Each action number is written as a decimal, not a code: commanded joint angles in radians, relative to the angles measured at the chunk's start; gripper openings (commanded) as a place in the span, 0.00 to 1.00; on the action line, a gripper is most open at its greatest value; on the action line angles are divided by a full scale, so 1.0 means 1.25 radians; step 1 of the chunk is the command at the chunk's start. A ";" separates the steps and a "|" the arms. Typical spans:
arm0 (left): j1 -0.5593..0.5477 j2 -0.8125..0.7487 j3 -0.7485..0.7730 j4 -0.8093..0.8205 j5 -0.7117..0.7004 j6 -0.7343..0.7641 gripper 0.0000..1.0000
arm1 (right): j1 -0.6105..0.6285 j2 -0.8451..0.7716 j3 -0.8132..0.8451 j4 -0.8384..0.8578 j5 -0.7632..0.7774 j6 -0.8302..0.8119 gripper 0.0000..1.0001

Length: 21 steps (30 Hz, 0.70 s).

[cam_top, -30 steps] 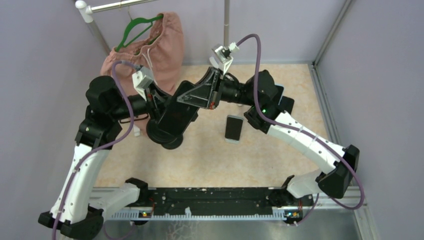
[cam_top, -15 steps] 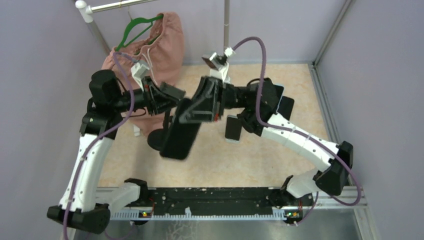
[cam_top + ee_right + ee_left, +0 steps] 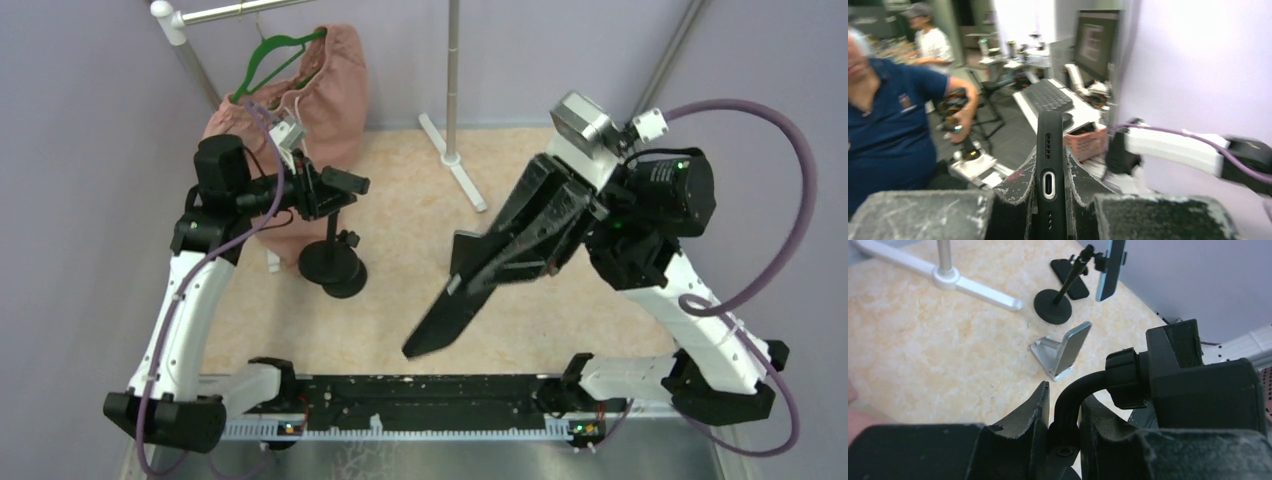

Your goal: Remove the phone from the phone stand

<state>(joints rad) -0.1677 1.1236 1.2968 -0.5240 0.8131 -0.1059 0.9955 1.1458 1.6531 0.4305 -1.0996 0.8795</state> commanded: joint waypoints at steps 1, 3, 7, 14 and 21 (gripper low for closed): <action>-0.009 -0.045 0.031 0.067 0.103 -0.004 0.00 | -0.158 -0.012 0.028 -0.254 0.120 -0.094 0.00; -0.012 -0.048 0.046 0.102 0.118 -0.029 0.00 | -0.277 -0.036 0.009 -0.252 0.160 -0.041 0.00; -0.015 -0.008 0.123 0.124 0.148 -0.059 0.00 | -0.497 -0.013 0.044 -0.396 0.208 -0.005 0.00; -0.024 0.049 0.166 0.333 0.188 -0.184 0.00 | -0.831 -0.029 0.025 -0.447 0.312 0.082 0.00; -0.051 0.184 0.200 0.461 0.133 -0.162 0.00 | -1.001 -0.023 0.068 -0.640 0.541 -0.027 0.00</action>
<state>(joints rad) -0.2108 1.2598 1.4872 -0.0795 1.0069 -0.3073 -0.2066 1.1385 1.6344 -0.2546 -0.6460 0.9367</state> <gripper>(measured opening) 0.300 0.119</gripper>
